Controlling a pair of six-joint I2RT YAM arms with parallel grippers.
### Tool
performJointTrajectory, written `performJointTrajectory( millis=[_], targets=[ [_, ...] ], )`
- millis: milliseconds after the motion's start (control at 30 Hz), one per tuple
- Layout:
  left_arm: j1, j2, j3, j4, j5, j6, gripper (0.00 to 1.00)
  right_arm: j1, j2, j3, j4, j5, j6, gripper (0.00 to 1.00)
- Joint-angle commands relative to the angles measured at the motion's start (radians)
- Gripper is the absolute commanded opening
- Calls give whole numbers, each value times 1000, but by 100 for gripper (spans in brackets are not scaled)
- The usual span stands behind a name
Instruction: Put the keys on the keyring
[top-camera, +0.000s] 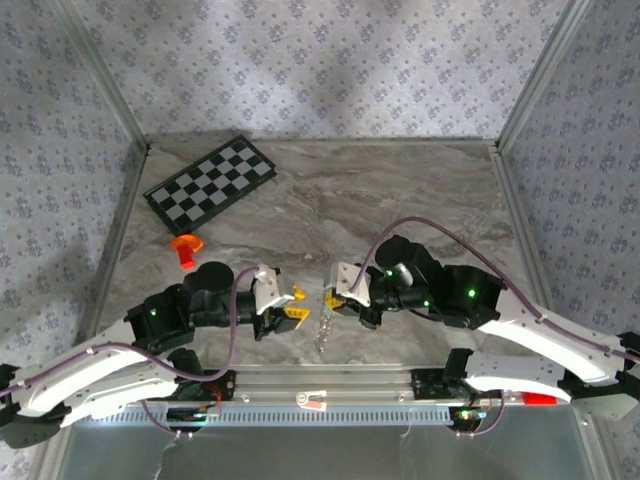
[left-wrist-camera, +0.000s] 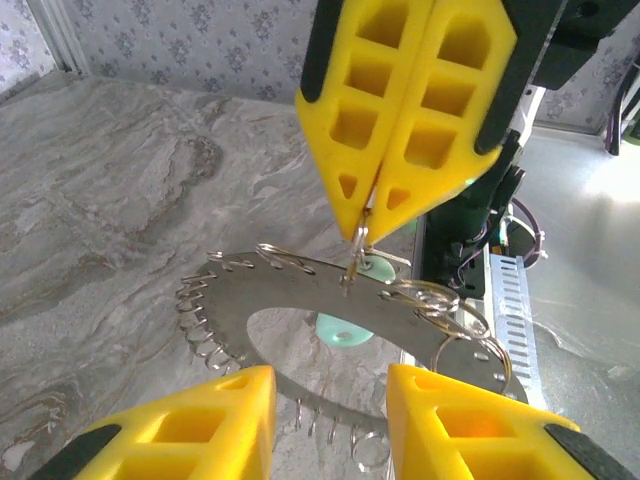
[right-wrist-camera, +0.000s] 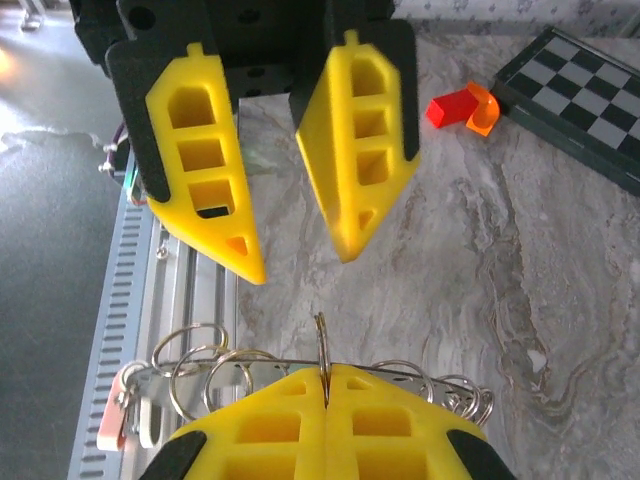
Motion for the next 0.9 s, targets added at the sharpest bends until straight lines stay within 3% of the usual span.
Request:
performJointTrajectory(
  millis=[0, 400, 867],
  targets=[
    [0, 18, 52, 25, 17, 14, 35, 17, 13, 52, -89, 35, -46, 0],
    [0, 97, 62, 124, 70, 22, 34, 42, 35, 86, -85, 29, -70, 0],
    [0, 65, 33, 173, 101, -7, 34, 42, 37, 70, -70, 51, -70, 0]
  ],
)
